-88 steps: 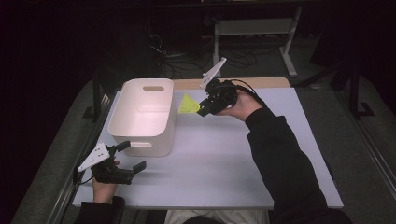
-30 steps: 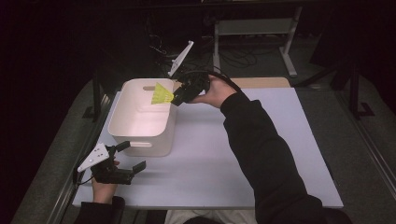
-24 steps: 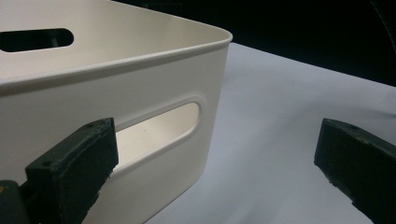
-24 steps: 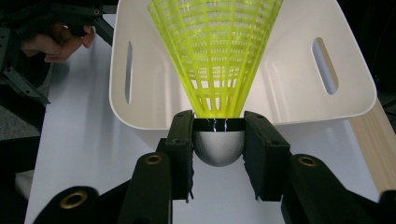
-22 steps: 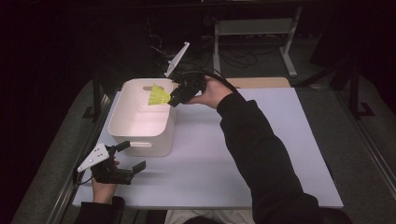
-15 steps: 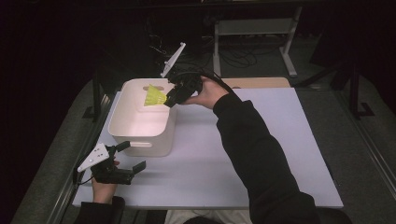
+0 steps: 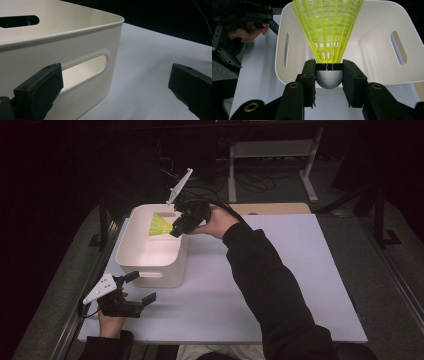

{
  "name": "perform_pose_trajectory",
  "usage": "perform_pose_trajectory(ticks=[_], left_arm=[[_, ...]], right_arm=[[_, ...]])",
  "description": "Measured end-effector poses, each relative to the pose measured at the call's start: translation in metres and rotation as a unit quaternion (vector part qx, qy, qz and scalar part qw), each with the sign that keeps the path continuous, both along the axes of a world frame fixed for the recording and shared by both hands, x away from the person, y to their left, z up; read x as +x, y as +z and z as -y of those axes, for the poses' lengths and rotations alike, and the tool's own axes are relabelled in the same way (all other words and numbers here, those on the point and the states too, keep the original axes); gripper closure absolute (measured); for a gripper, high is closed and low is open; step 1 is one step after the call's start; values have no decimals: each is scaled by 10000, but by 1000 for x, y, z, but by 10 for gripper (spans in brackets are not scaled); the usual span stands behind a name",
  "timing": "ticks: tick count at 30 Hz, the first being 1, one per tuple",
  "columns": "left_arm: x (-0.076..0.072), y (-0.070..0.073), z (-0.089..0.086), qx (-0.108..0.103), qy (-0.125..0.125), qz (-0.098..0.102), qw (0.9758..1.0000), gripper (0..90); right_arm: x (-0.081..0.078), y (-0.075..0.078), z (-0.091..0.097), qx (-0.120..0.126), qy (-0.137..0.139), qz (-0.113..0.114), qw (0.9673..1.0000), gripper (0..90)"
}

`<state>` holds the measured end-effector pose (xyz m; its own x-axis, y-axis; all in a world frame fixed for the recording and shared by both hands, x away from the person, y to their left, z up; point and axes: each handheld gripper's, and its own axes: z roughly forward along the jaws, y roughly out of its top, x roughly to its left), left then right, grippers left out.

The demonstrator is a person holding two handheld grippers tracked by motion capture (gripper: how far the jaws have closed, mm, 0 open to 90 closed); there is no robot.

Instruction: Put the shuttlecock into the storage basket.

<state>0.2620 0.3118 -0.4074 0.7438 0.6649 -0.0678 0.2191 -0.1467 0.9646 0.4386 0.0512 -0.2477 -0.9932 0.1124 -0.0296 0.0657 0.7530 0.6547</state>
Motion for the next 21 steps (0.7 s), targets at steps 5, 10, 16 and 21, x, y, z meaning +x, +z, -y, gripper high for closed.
perform_pose_trajectory(ticks=[5, 10, 16, 21], left_arm=[[0, 0, 0, 1, -1, 3, 10000, 0], [0, 0, 0, 0, -3, 3, 10000, 0], [0, 0, 0, 3, -4, 7, 10000, 0], [0, 0, 0, 2, -11, -1, 10000, 0]], right_arm=[[-1, -3, -4, -18, 45, -36, 10000, 641], [-2, -8, -9, -9, 102, -73, 9999, 640], [-2, -15, -14, -10, 145, -138, 9998, 641], [-1, -21, -18, -17, 169, -200, 9997, 641]])
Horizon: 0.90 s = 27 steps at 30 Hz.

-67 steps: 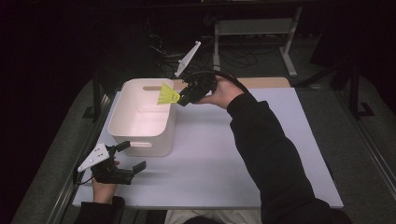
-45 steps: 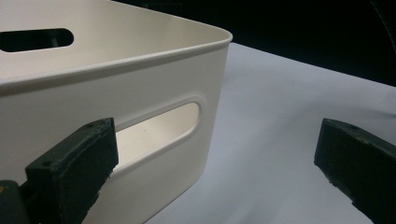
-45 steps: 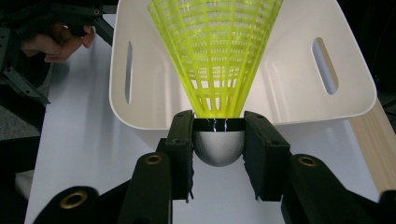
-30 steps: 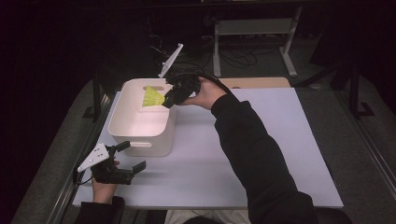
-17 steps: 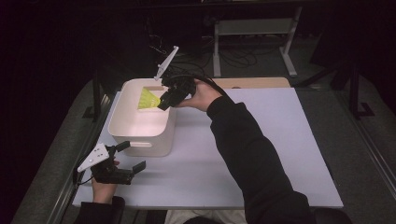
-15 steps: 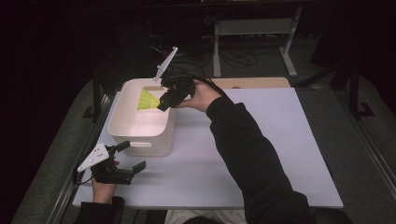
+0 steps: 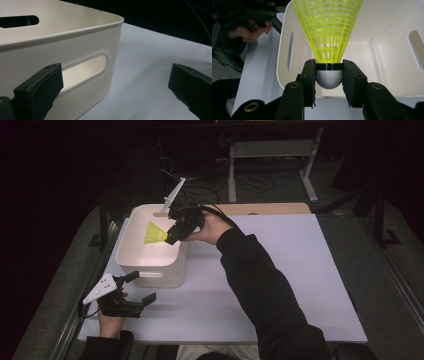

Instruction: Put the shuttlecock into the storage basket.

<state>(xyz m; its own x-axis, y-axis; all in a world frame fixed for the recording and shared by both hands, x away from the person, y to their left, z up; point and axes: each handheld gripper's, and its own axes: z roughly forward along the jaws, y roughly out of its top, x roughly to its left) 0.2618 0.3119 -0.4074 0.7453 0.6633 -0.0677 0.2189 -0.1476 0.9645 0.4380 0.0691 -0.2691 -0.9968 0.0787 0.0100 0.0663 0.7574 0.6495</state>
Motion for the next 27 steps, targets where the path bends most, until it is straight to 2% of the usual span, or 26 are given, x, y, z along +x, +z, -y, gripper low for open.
perform_pose_trajectory(ticks=[27], left_arm=[[0, 0, 0, 2, -4, 6, 10000, 0]], right_arm=[[1, -25, -16, -13, 116, -196, 9997, 641]])
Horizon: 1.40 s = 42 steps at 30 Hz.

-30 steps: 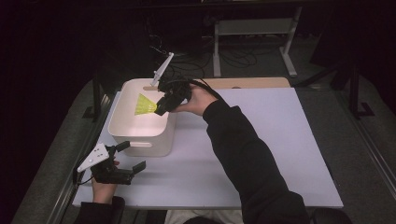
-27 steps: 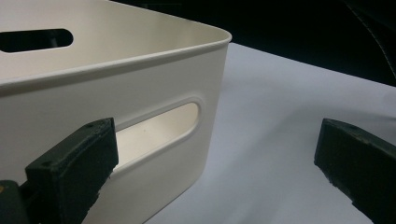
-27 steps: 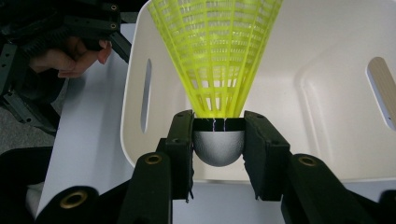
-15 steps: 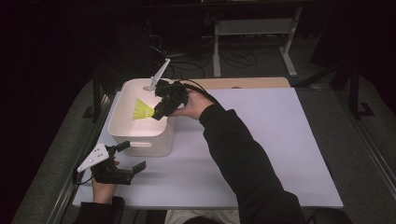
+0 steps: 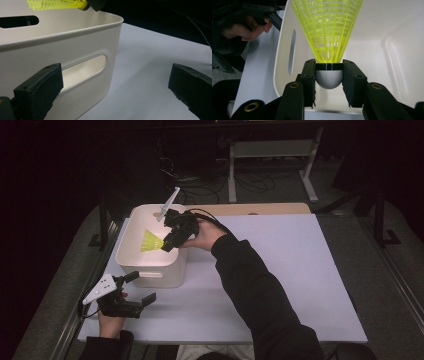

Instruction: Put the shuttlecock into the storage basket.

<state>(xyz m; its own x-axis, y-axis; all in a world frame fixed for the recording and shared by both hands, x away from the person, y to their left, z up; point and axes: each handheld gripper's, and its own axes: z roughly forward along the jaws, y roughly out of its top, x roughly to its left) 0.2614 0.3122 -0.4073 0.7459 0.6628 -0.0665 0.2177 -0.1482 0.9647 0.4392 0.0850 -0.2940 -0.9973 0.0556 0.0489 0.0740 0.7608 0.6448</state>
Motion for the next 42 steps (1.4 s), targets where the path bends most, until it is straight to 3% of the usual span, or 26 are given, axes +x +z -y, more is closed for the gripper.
perform_pose_trajectory(ticks=[12, 24, 30, 36, 42], left_arm=[[0, 0, 0, -6, -2, 0, 10000, 0], [0, 0, 0, -9, -2, -1, 10000, 0], [0, 0, 0, -1, -2, 0, 10000, 0], [0, 0, 0, -4, -3, -4, 10000, 0], [-1, 0, 0, -19, 1, -7, 10000, 0]], right_arm=[[2, -12, -6, -26, -5, -66, 10000, 640], [3, -13, -6, 23, -10, -151, 9999, 619], [4, -12, -2, 94, -103, -178, 9997, 530], [5, -7, 3, 221, -296, -269, 9990, 363], [3, -1, 8, 284, -415, -198, 9985, 206]])
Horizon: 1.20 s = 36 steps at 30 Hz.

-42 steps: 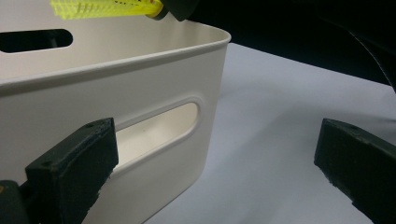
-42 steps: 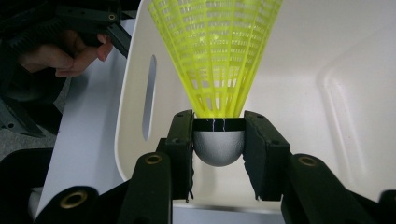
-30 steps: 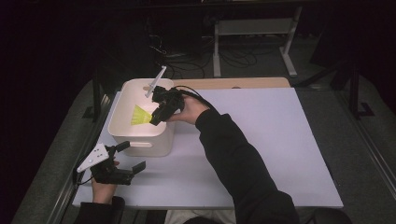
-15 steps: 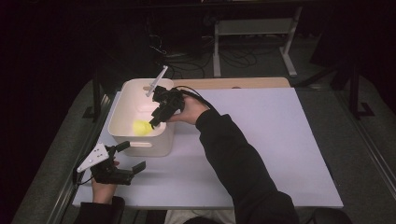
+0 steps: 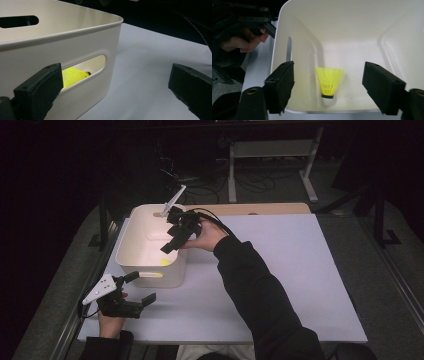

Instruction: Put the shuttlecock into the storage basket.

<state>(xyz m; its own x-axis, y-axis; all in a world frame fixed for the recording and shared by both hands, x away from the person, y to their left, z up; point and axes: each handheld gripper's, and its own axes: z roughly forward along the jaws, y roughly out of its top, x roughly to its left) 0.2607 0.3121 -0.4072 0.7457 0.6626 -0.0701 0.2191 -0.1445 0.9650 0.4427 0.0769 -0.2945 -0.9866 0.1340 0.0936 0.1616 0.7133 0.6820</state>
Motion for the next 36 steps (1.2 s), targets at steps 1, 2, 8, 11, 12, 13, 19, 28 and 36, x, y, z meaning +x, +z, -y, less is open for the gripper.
perform_pose_trajectory(ticks=[1, 2, 8, 11, 12, 13, 19, 28, 36], left_arm=[[0, 0, 0, 14, -4, 3, 10000, 0], [0, 0, 0, 15, -4, 1, 10000, 0], [0, 0, 0, 11, 0, 0, 10000, 0], [0, 0, 0, 14, -1, 0, 10000, 0], [0, 0, 0, 17, 2, -3, 10000, 0], [0, 0, 0, 21, 6, -3, 10000, 0], [0, 0, 0, 16, 12, -5, 10000, 0], [0, 0, 0, 13, 8, -5, 10000, 0], [0, 0, 0, 11, 14, -6, 10000, 0]], right_arm=[[-1, 1, 1, -3, -39, 24, 10000, 178], [-1, 2, 2, 19, -75, 47, 10000, 155], [-2, 10, 11, 138, -221, 209, 9994, 7], [-3, 14, 17, 202, -277, 247, 9991, 0], [-4, 15, 19, 221, -294, 259, 9990, 0], [-4, 16, 21, 245, -314, 272, 9988, 0], [-7, 16, 33, 253, -377, 336, 9984, 0], [-9, 18, 49, 318, -492, 372, 9976, 0], [-12, 19, 63, 367, -573, 400, 9969, 0]])
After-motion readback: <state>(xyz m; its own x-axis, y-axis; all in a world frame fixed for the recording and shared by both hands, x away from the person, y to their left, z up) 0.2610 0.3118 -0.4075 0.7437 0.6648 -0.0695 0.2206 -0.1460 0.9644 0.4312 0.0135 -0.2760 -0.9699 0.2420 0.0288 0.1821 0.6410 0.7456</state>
